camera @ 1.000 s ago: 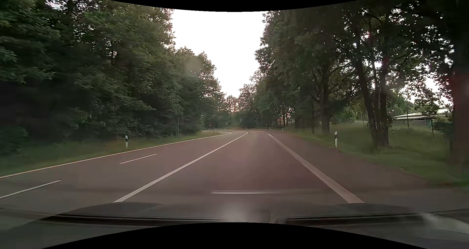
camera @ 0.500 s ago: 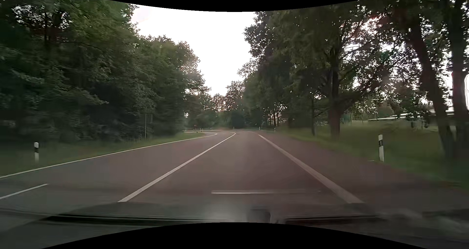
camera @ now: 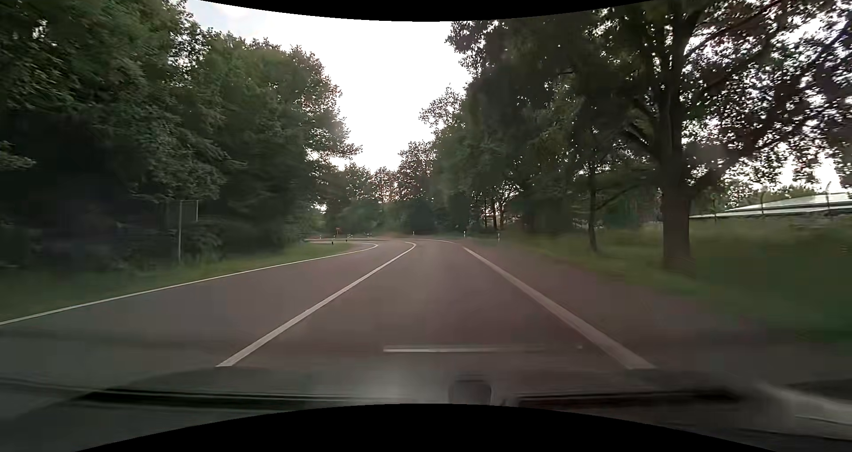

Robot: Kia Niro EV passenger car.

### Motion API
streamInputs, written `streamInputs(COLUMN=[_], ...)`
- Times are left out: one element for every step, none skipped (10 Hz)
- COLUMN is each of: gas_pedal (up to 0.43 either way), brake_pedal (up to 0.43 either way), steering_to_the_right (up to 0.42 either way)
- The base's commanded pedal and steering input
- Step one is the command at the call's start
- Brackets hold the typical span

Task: Follow the waypoints while adhering to traffic rules and regulations

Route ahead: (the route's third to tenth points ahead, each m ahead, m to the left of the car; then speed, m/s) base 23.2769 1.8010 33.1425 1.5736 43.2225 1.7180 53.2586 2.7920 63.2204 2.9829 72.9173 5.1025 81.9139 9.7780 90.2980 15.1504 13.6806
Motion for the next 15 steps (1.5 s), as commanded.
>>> streamInputs(gas_pedal=[0.35, 0.35, 0.35, 0.35, 0.339, 0.339, 0.339, 0.331, 0.311, 0.268, 0.24, 0.22, 0.197, 0.157, 0.138], brake_pedal=[0.0, 0.0, 0.0, 0.0, 0.0, 0.0, 0.0, 0.0, 0.0, 0.0, 0.0, 0.0, 0.0, 0.0, 0.0], steering_to_the_right=[0.011, 0.01, 0.009, 0.008, 0.006, 0.002, 0.002, 0.002, 0.002, 0.002, -0.001, -0.007, -0.008, -0.008, -0.01])
